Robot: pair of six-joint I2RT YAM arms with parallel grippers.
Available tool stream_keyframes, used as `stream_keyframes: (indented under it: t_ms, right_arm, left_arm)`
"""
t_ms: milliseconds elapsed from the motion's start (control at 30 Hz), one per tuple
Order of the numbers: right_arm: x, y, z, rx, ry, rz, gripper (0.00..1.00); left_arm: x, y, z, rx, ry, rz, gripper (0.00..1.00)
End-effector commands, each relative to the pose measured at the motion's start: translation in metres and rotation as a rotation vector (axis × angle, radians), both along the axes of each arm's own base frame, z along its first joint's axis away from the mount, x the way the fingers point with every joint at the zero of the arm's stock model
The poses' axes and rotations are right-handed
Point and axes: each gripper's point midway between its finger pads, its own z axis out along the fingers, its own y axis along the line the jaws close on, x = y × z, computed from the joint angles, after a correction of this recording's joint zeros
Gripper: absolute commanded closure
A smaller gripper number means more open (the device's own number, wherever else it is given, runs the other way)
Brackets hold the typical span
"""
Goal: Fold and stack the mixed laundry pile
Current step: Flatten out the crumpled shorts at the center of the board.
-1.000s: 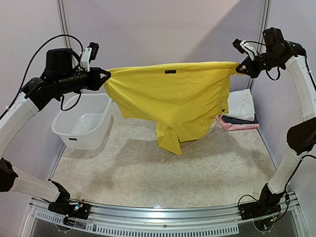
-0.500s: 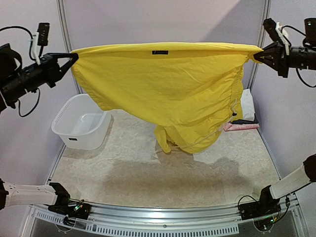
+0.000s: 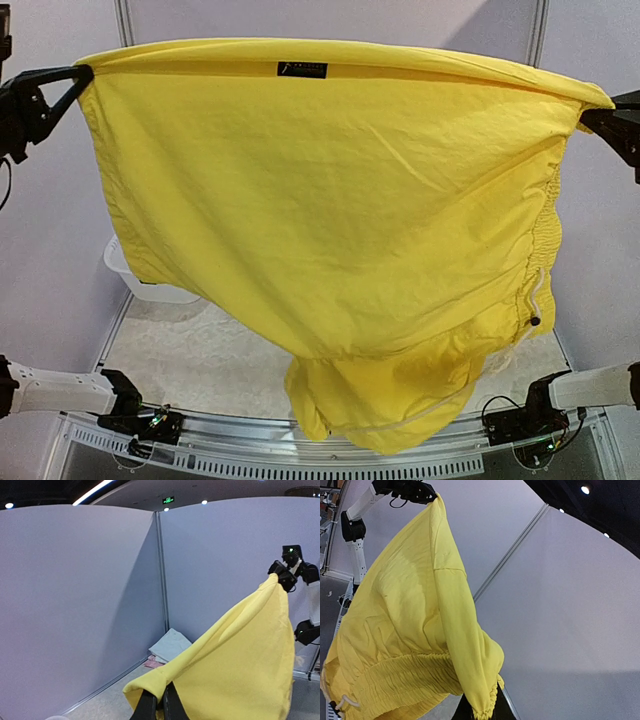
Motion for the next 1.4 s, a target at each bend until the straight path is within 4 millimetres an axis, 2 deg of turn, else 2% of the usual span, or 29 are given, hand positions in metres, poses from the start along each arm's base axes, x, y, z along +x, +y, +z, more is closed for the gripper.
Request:
stream_keyframes:
  t_ms: [0,33,67,133,267,300,400,467,500,533,567,633,667,767,867,1033,1100,1133,1200,1267,1333,1367]
  right_arm:
    - [0.076,-0.003,-0.036,-0.030,0.194,-0.123,1.00]
    - [0.101,-0.003,-0.059,-0.048,0.267,-0.147,1.00]
    - [0.117,-0.003,-0.072,-0.050,0.307,-0.166,1.00]
    - [0.152,0.000,-0.129,-0.080,0.464,-0.185,1.00]
    - [0.196,0.002,-0.249,-0.107,0.733,-0.243,1.00]
    - [0.205,0.001,-0.281,-0.116,0.801,-0.264,1.00]
    - [0.228,-0.003,-0.361,-0.166,0.951,-0.328,1.00]
    - [0.251,-0.008,-0.418,-0.243,1.060,-0.368,1.00]
    - [0.262,-0.012,-0.431,-0.264,1.083,-0.389,1.00]
    - [0.273,-0.015,-0.455,-0.290,1.140,-0.404,1.00]
    - [0.286,-0.018,-0.460,-0.291,1.154,-0.417,1.00]
    - [0.311,-0.020,-0.470,-0.280,1.179,-0.445,1.00]
    - [0.323,-0.021,-0.481,-0.288,1.199,-0.459,1.00]
    - [0.356,-0.022,-0.491,-0.276,1.203,-0.505,1.00]
    - [0.390,-0.028,-0.492,-0.269,1.186,-0.581,1.00]
    - [0.430,-0.040,-0.520,-0.281,1.209,-0.705,0.98]
    - [0.443,-0.043,-0.524,-0.264,1.204,-0.747,0.85]
    - [0.447,-0.044,-0.527,-0.256,1.212,-0.759,0.73]
    - [0.450,-0.040,-0.519,-0.225,1.221,-0.749,0.49]
    - [0.444,-0.036,-0.501,-0.203,1.218,-0.724,0.39]
    - [0.427,-0.037,-0.475,-0.191,1.206,-0.703,0.34]
    - [0.416,-0.039,-0.471,-0.196,1.212,-0.692,0.32]
  left_arm:
    - [0.082,0.016,-0.036,0.128,0.093,0.346,1.00]
    - [0.104,0.011,-0.054,0.188,0.120,0.393,1.00]
    - [0.124,0.006,-0.073,0.237,0.144,0.430,1.00]
    - [0.167,-0.012,-0.126,0.331,0.216,0.471,1.00]
    - [0.229,-0.045,-0.231,0.433,0.364,0.470,1.00]
    - [0.246,-0.057,-0.269,0.470,0.421,0.457,1.00]
    - [0.281,-0.084,-0.364,0.540,0.567,0.424,1.00]
    - [0.299,-0.093,-0.416,0.566,0.650,0.436,1.00]
    - [0.307,-0.094,-0.436,0.571,0.679,0.454,1.00]
    - [0.314,-0.096,-0.450,0.562,0.700,0.468,1.00]
    - [0.321,-0.096,-0.461,0.555,0.718,0.485,1.00]
    - [0.333,-0.096,-0.475,0.547,0.733,0.520,1.00]
    - [0.339,-0.096,-0.479,0.552,0.732,0.533,1.00]
    - [0.355,-0.090,-0.488,0.559,0.740,0.590,1.00]
    - [0.367,-0.078,-0.495,0.548,0.771,0.636,1.00]
    - [0.390,-0.053,-0.499,0.543,0.792,0.733,1.00]
    - [0.402,-0.048,-0.500,0.541,0.815,0.746,1.00]
    - [0.407,-0.047,-0.500,0.540,0.824,0.749,0.91]
    - [0.412,-0.049,-0.491,0.537,0.830,0.765,0.66]
    - [0.406,-0.059,-0.462,0.514,0.787,0.758,0.55]
    - [0.391,-0.073,-0.431,0.498,0.722,0.740,0.50]
    - [0.381,-0.080,-0.421,0.495,0.708,0.721,0.49]
